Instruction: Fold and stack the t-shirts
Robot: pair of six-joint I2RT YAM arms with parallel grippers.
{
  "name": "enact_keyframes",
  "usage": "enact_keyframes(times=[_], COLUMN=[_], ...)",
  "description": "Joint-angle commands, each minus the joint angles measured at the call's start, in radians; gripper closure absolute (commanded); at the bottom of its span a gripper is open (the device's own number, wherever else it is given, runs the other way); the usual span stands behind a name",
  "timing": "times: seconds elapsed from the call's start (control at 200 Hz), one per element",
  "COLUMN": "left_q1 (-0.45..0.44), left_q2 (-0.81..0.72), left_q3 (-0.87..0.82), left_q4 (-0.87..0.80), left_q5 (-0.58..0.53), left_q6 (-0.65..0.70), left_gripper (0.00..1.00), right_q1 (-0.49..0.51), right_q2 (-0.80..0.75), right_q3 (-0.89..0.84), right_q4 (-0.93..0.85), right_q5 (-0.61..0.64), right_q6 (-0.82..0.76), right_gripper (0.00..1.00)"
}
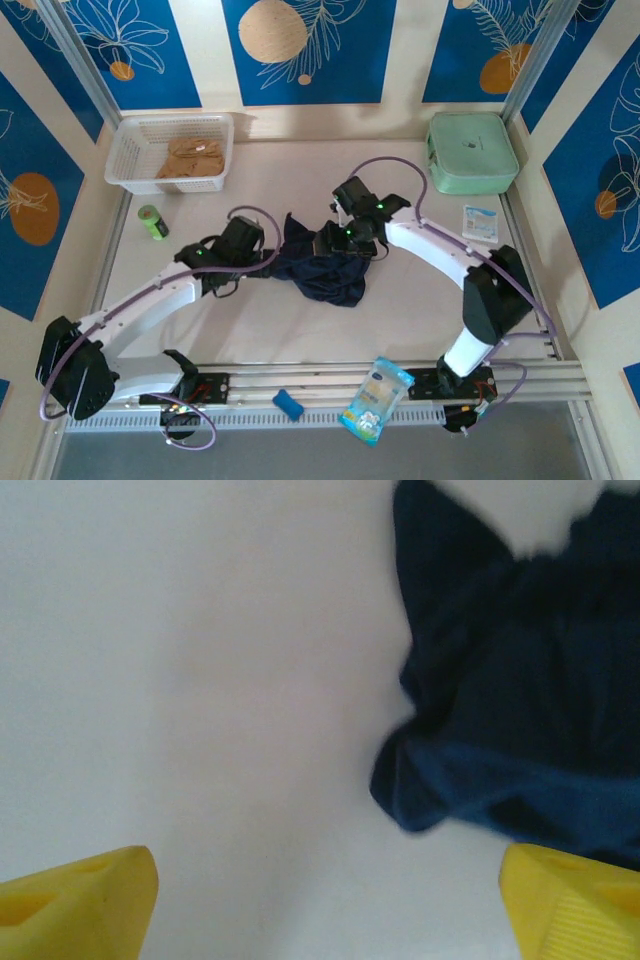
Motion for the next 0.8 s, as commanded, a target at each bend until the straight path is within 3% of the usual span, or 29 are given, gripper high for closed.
enact_keyframes(times=[0.0, 0.185, 0.4, 0.455, 0.55, 0.655, 0.675, 0.795], left_q1=[0.001, 0.000, 0.000, 0.001, -0.001, 0.000, 0.001, -0.001], left_q2=[0.000, 0.056, 0.221, 0.265, 0.316, 0.303, 0.293, 0.200], left_q3=[-0.090, -0.194, -0.174, -0.147, -0.078, -0.009, 0.002, 0.077], left_q4=[0.168, 0.341, 0.576, 0.616, 0.624, 0.578, 0.564, 0.449], left_q5=[0.185, 0.190, 0.116, 0.102, 0.068, 0.039, 0.032, -0.018], left_q6=[0.013, 0.049, 0.096, 0.109, 0.131, 0.165, 0.174, 0.240], left_gripper=[0.13, 0.12, 0.15, 0.26, 0.69, 1.00, 1.00, 1.00], right_q1=[-0.002, -0.011, -0.017, -0.020, -0.029, -0.046, -0.051, -0.083], right_q2=[0.057, 0.121, 0.176, 0.180, 0.170, 0.126, 0.113, 0.024], right_q3=[0.063, 0.101, 0.165, 0.174, 0.176, 0.155, 0.148, 0.102], right_q4=[-0.104, -0.080, -0.080, -0.081, -0.088, -0.093, -0.095, -0.095], right_q5=[0.120, 0.128, 0.130, 0.130, 0.138, 0.151, 0.153, 0.163], right_q6=[0.054, 0.073, 0.077, 0.079, 0.083, 0.085, 0.085, 0.089], right_gripper=[0.37, 0.40, 0.49, 0.57, 0.76, 0.96, 1.00, 1.00])
